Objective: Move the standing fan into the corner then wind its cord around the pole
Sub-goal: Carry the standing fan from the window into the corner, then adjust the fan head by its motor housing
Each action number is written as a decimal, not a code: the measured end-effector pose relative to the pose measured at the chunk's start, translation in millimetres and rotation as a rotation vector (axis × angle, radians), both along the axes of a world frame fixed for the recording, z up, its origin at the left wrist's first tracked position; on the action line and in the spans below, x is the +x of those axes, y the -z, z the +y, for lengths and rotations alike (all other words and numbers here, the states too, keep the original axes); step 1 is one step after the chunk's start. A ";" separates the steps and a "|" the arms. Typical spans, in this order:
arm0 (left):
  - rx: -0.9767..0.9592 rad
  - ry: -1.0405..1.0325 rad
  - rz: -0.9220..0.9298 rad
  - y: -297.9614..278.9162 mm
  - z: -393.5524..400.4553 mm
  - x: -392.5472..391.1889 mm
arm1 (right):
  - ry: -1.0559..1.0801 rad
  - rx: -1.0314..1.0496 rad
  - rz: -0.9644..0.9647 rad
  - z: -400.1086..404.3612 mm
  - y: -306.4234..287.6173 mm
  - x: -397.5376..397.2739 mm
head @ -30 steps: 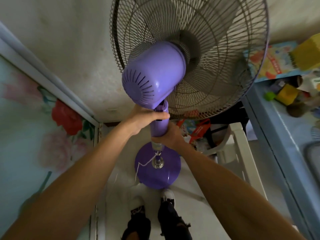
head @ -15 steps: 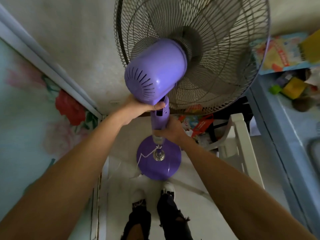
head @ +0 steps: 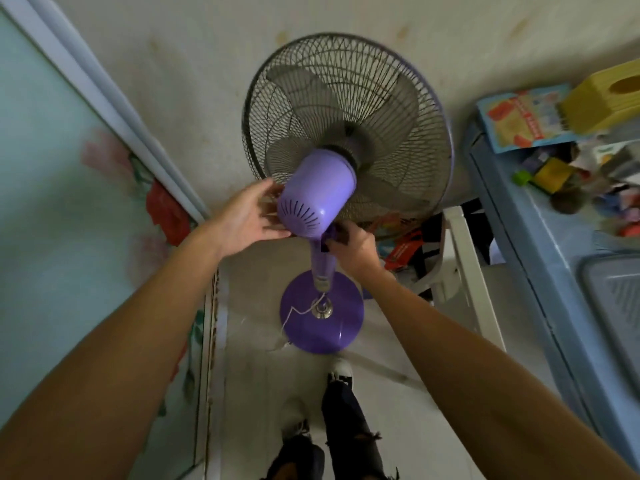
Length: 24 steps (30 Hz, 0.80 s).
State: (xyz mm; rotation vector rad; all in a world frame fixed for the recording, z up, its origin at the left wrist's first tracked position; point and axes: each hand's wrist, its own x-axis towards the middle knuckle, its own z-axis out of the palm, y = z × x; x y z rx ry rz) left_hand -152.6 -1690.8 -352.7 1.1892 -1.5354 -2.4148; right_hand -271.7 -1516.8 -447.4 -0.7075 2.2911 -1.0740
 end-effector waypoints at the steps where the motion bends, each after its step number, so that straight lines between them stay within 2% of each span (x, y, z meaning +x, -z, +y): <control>1: -0.029 0.039 -0.003 -1.8 5.0 1.5 | -0.005 0.013 0.020 -2.0 -5.2 -1.5; 4: -0.198 0.112 -0.021 -0.9 23.9 4.7 | -0.054 0.133 -0.002 -2.8 -14.0 -2.9; 6: -0.278 0.102 -0.045 3.7 32.0 7.4 | -0.020 0.132 -0.102 -0.1 -17.9 2.3; 10: -0.408 0.061 -0.062 15.2 39.2 10.5 | 0.312 -0.165 -0.617 -3.7 -35.4 18.5; 11: -0.441 0.060 -0.079 16.3 39.3 9.5 | 0.364 -0.195 -0.674 -6.2 -39.9 21.3; 15: -0.519 0.158 -0.145 20.2 35.4 14.3 | 0.403 -0.183 -0.717 -8.3 -50.6 31.0; 24: -0.407 0.185 -0.207 11.6 17.3 6.9 | 0.386 -0.066 -0.696 -17.4 -67.4 21.2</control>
